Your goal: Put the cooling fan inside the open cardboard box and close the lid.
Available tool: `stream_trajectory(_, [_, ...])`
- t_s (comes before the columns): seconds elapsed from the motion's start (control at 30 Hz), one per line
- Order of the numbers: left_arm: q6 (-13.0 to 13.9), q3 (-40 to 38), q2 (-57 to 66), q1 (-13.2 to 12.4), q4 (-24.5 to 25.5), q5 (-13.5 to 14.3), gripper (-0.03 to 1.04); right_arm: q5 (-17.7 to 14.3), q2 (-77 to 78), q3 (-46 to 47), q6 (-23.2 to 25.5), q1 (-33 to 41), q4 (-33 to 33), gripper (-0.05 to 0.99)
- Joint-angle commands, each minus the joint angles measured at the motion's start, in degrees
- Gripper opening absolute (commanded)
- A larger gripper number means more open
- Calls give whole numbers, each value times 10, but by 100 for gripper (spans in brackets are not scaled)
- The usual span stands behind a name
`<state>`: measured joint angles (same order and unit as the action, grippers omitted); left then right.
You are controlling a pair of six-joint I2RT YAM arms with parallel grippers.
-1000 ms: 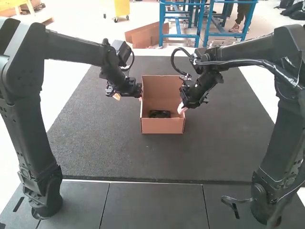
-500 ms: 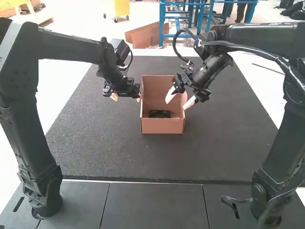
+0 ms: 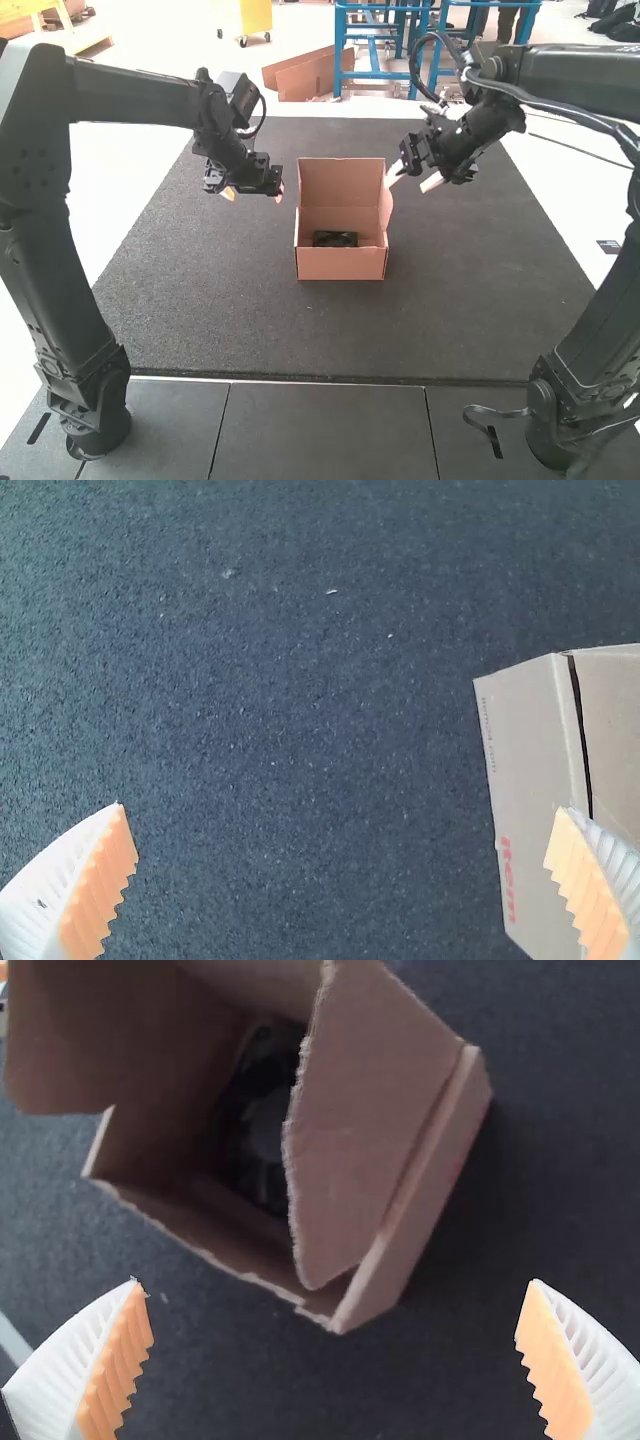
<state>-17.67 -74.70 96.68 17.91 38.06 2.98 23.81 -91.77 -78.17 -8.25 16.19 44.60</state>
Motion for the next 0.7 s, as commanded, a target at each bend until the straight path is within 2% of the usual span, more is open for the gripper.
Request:
stream_trajectory(0.0, [8, -1, -10, 2, -9, 4, 97, -89, 19, 21, -5, 3, -48, 83])
stream_trajectory(0.07, [7, -1, -8, 5, -16, 4, 97, -92, 19, 33, 2, 14, -87, 83])
stream_trajectory(0.2, [7, -4, -4, 13, -17, 4, 97, -94, 17, 51, 50, 43, -178, 83])
stream_trajectory(0.4, [8, -4, -1, 16, -21, 4, 97, -91, 6, 39, 64, 93, -177, 83])
stream_trajectory(0.5, [10, -4, 0, 16, -27, 4, 97, -90, 6, 42, 64, 101, -175, 79])
stream_trajectory(0.63, [11, -5, 3, 18, -33, 4, 97, -90, 2, 43, 65, 100, -175, 53])
stream_trajectory(0.67, [11, -5, 3, 20, -33, 4, 97, -90, 2, 43, 65, 99, -175, 50])
